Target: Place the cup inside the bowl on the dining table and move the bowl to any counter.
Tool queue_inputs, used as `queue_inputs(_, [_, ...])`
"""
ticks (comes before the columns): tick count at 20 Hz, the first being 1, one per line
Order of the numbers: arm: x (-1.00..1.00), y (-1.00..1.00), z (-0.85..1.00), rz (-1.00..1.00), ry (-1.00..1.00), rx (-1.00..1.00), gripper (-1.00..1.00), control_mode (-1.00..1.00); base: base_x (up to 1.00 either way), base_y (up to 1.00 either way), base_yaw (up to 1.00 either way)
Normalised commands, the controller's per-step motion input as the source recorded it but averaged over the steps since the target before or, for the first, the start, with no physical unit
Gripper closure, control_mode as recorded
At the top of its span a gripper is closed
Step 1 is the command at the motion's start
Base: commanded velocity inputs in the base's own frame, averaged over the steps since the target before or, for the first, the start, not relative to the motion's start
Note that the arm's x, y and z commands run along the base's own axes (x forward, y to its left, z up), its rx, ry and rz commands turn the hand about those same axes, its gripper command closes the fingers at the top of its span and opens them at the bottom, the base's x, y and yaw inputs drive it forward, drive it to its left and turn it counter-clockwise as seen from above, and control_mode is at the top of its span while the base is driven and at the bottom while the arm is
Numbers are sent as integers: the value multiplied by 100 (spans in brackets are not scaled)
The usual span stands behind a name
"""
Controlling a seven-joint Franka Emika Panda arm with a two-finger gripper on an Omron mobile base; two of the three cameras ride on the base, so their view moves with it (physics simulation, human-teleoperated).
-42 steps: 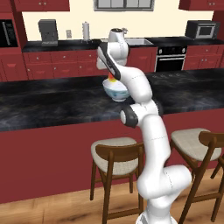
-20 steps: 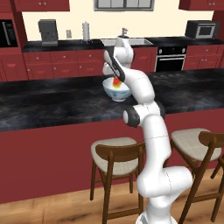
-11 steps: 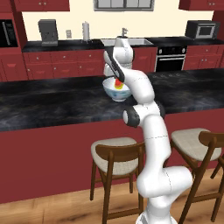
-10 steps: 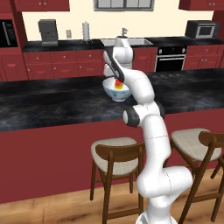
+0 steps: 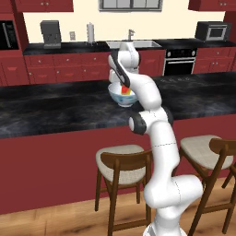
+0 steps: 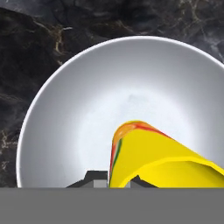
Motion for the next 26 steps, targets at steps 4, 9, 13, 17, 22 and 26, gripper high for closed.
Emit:
queue_inputs(4, [12,0,0,0,12,0,100,-100,0,0,0])
queue_inputs(9, [23,0,0,0,10,0,100,-100,0,0,0])
queue_inputs(13, [24,0,0,0,9,0,100,-100,0,0,0])
queue_inputs(17, [20,0,0,0,9,0,100,-100,0,0,0])
queue_inputs(22, [9,0,0,0,9,0,100,-100,0,0,0])
queue_inputs(26, [1,0,8,0,11,-2,-100,-100,0,0,0])
